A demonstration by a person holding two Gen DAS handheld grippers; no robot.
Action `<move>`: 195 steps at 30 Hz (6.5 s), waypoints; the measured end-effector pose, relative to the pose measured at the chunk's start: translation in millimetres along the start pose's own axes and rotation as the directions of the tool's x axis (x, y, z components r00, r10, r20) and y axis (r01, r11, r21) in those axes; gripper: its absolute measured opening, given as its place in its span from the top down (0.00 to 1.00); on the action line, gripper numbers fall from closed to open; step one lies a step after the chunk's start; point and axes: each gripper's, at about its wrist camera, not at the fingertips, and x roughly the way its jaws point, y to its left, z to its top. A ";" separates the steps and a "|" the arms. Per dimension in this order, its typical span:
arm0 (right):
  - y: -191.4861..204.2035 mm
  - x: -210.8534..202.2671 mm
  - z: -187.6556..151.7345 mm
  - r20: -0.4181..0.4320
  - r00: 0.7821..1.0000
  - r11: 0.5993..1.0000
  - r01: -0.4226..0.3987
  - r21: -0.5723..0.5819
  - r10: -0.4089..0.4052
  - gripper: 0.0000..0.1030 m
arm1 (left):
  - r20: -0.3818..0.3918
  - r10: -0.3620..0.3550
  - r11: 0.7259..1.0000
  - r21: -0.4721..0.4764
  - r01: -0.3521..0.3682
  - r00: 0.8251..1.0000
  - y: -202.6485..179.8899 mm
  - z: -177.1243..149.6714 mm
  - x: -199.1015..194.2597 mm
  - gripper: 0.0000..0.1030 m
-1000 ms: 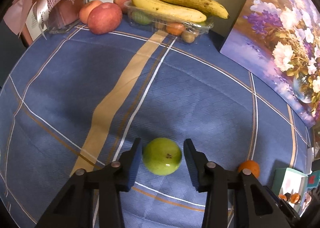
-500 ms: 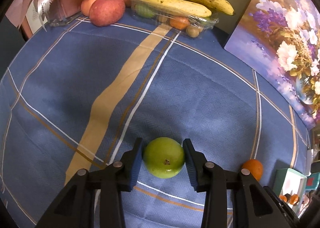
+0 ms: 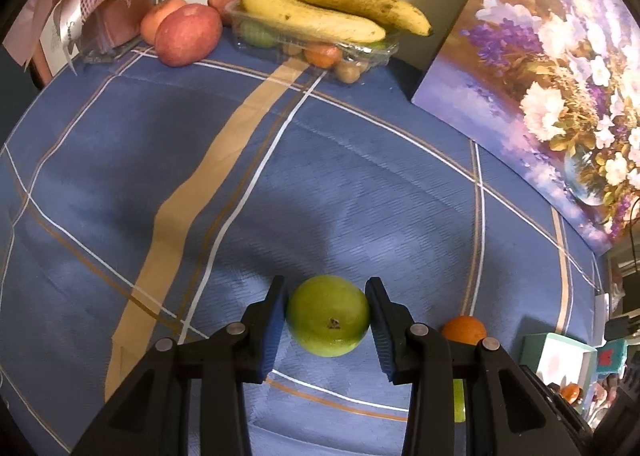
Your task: Organize fruits
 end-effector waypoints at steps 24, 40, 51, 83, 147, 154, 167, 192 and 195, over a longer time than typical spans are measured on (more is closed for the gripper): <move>15.8 22.5 -6.4 -0.069 0.997 0.999 -0.048 -0.016 0.047 0.73 | -0.006 -0.002 1.000 0.010 0.002 1.000 -3.0 -4.2 3.6 0.59; 15.6 -6.7 1.1 0.006 0.997 0.997 -0.074 -0.005 0.074 0.77 | 0.040 -0.024 0.999 0.029 0.023 0.999 -22.3 -5.2 -18.0 0.59; -2.1 -81.5 13.8 0.163 0.986 0.999 0.031 -0.005 -0.030 0.77 | 0.101 -0.081 0.991 0.112 0.070 0.992 -65.3 -14.6 -56.6 0.59; -82.5 -169.2 -46.9 0.180 0.957 0.972 0.214 0.098 -0.228 0.77 | -0.065 -0.142 0.903 0.400 0.157 0.988 -192.2 -150.1 -83.0 0.59; -124.2 -138.9 -56.7 0.054 0.949 0.943 0.300 0.143 -0.311 0.43 | -0.012 0.120 0.938 0.328 -0.110 0.993 -153.0 -123.3 -63.4 0.03; -118.1 -134.9 -54.9 0.074 0.943 0.941 0.313 0.129 -0.324 0.27 | 0.002 0.169 0.944 0.288 -0.162 0.986 -131.2 -114.7 -60.6 0.00; -99.2 -121.8 -53.7 0.099 0.943 0.946 0.311 0.087 -0.319 0.10 | 0.019 0.183 0.952 0.244 -0.182 0.983 -113.5 -107.2 -66.0 0.00; -42.6 -99.0 -44.5 0.154 0.968 0.979 0.202 -0.007 -0.199 0.10 | -0.008 0.142 0.983 0.117 -0.140 0.990 -51.4 -76.1 -66.2 0.00; -32.1 -90.0 -41.9 0.150 0.967 0.977 0.213 -0.027 -0.207 0.10 | 0.001 0.148 0.985 0.093 -0.147 0.989 -36.9 -68.6 -68.5 0.00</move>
